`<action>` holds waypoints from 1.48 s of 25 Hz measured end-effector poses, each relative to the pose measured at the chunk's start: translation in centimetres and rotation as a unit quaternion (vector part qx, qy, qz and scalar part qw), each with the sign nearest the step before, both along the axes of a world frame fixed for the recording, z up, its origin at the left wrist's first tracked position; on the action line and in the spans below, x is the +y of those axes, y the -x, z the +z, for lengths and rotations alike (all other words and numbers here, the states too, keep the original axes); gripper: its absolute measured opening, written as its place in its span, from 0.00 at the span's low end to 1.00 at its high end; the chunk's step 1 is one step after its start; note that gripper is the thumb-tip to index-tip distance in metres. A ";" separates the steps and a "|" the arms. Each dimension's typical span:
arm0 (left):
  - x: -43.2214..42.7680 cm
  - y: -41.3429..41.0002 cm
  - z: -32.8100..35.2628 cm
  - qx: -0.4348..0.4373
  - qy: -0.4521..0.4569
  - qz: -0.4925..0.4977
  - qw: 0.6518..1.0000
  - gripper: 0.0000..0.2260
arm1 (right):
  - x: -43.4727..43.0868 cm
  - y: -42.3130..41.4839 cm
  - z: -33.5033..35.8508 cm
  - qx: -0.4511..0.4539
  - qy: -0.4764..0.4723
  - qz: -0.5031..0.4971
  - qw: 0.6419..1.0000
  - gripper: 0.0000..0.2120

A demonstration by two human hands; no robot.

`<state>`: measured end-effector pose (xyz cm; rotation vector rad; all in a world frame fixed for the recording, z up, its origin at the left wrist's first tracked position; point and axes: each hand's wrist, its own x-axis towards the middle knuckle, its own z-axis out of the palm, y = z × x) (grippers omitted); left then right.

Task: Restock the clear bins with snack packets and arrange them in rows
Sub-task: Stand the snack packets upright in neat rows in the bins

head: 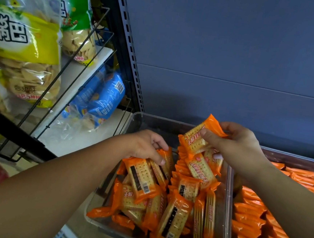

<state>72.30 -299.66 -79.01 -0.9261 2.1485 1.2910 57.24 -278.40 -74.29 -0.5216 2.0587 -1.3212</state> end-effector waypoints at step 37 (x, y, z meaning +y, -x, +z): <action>2.7 -9.5 2.2 0.093 0.103 0.090 0.986 0.23 | -8.2 -2.6 -4.6 0.420 -0.238 0.296 0.824 0.25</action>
